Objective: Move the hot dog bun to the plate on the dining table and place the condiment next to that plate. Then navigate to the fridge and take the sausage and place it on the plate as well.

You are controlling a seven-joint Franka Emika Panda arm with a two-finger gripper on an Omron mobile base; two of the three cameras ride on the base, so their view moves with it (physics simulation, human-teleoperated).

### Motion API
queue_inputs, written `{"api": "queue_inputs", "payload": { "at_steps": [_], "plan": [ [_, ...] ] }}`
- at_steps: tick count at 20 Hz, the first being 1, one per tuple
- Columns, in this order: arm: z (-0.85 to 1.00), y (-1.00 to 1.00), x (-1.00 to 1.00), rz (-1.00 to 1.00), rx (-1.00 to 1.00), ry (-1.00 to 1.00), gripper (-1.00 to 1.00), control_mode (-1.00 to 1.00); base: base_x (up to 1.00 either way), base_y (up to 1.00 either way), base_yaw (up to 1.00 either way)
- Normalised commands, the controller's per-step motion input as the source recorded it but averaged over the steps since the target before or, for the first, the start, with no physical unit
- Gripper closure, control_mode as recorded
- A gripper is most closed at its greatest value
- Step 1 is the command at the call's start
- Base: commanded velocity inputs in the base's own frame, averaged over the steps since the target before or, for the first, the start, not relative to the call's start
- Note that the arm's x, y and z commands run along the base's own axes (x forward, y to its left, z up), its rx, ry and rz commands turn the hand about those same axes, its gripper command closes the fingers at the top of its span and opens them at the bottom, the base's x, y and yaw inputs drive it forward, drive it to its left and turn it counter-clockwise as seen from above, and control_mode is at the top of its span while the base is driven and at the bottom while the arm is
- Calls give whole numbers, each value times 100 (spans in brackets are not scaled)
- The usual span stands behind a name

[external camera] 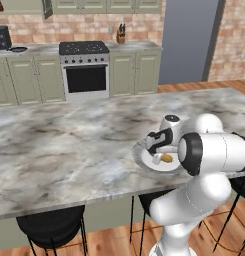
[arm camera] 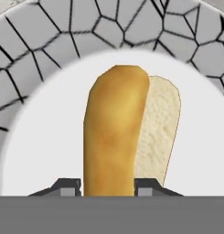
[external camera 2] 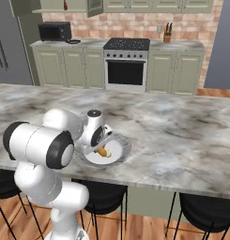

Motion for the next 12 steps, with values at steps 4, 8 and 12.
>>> {"api": "queue_inputs", "payload": {
  "at_steps": [4, 8, 12],
  "plan": [
    [24, -12, -16, 0, 0, -3, -100, -100, 0, 0, 0],
    [68, -6, -6, 0, 0, 0, -100, -100, 0, 0, 0],
    [91, -6, -1, 0, 0, -2, -100, -100, 0, 0, 0]
  ]
}}
